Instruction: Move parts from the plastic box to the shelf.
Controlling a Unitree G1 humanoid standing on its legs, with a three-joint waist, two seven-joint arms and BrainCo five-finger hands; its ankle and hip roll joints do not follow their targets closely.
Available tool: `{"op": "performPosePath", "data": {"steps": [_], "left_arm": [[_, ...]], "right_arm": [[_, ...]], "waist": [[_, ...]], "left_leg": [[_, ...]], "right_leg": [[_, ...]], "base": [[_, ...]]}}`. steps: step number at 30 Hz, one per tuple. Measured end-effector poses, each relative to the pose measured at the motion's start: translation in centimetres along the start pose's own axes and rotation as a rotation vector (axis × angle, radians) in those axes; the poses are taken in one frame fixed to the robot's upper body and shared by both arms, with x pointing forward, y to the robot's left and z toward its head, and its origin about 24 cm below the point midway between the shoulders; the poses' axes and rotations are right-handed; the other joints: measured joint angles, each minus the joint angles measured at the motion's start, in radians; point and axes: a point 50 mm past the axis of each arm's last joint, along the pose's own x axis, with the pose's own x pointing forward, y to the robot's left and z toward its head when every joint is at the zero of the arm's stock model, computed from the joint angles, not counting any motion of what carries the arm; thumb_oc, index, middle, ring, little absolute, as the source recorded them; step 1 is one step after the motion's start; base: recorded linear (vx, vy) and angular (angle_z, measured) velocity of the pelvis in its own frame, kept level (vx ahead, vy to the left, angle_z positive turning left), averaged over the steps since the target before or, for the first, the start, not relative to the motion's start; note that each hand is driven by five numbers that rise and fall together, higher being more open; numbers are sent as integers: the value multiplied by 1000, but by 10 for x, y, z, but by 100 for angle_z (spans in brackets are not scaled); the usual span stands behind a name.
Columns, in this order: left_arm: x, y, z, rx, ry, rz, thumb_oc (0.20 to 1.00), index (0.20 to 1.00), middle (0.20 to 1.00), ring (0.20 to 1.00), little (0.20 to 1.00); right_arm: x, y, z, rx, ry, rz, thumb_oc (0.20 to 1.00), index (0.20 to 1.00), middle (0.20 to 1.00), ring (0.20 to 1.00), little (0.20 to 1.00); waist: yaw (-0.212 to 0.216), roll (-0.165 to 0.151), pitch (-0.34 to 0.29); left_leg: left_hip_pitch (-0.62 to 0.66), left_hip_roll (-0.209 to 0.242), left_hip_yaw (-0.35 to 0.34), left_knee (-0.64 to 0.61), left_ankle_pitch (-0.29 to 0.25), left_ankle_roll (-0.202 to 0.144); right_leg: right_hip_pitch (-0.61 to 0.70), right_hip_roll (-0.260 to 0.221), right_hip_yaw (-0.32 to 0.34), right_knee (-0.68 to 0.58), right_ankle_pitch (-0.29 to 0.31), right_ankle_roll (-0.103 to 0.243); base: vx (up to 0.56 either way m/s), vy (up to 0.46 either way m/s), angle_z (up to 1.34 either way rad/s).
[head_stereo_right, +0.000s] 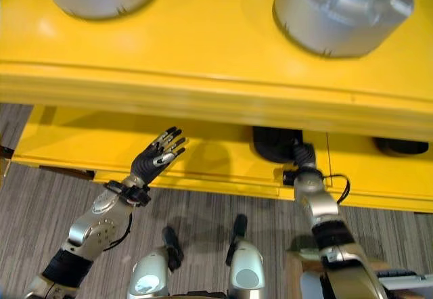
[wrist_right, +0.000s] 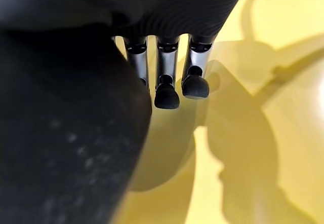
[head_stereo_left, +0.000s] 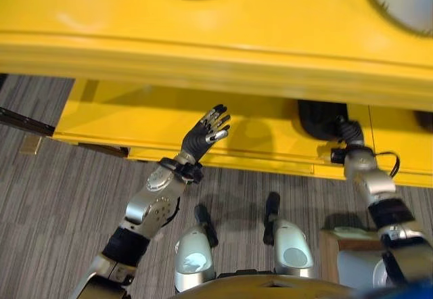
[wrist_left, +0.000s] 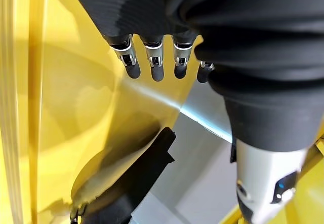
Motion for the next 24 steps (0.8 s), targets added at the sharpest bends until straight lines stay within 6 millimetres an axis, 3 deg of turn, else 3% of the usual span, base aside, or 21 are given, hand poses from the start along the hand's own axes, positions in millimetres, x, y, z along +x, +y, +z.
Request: {"op": "performPosePath", "data": {"steps": [3, 7, 17, 19, 24], "left_arm": [[11, -5, 13, 18, -40, -15, 1000, 1000, 1000, 1000, 1000], [13, -5, 16, 25, -45, -8, 1000, 1000, 1000, 1000, 1000], [21, -18, 12, 34, -28, -46, 1000, 1000, 1000, 1000, 1000], [23, -21, 15, 39, -47, -57, 1000, 1000, 1000, 1000, 1000], [21, -19, 11, 37, -36, -50, 1000, 1000, 1000, 1000, 1000]], "right_arm": [[10, -8, 23, -39, -47, -16, 200, 200, 200, 200, 200], [19, -17, 28, -70, -45, -24, 200, 200, 200, 200, 200], [33, -43, 41, -151, -30, -68, 200, 200, 200, 200, 200], [35, -50, 52, -183, -50, -78, 200, 200, 200, 200, 200], [38, -48, 61, -225, -54, -73, 200, 200, 200, 200, 200]], "waist": [[0, 5, 51], [3, -1, 57], [12, -20, 70], [26, -31, 76], [41, -36, 79]], "left_leg": [[-60, 44, -3, 124, -52, 9], [-115, 78, -1, 227, -98, 23], [-212, 106, -29, 460, -226, 64], [-248, 113, -31, 521, -256, 75], [-269, 121, -53, 551, -267, 71]], "right_leg": [[-51, 0, 10, 79, -16, -14], [-110, -10, 12, 155, -54, -26], [-225, -79, 17, 407, -148, -22], [-278, -105, 17, 490, -174, -19], [-293, -110, 12, 534, -208, -23]], "base": [[-193, 25, -18], [-141, 41, -10], [-63, 18, -1], [-57, -6, -3], [-25, -20, 6]]}}
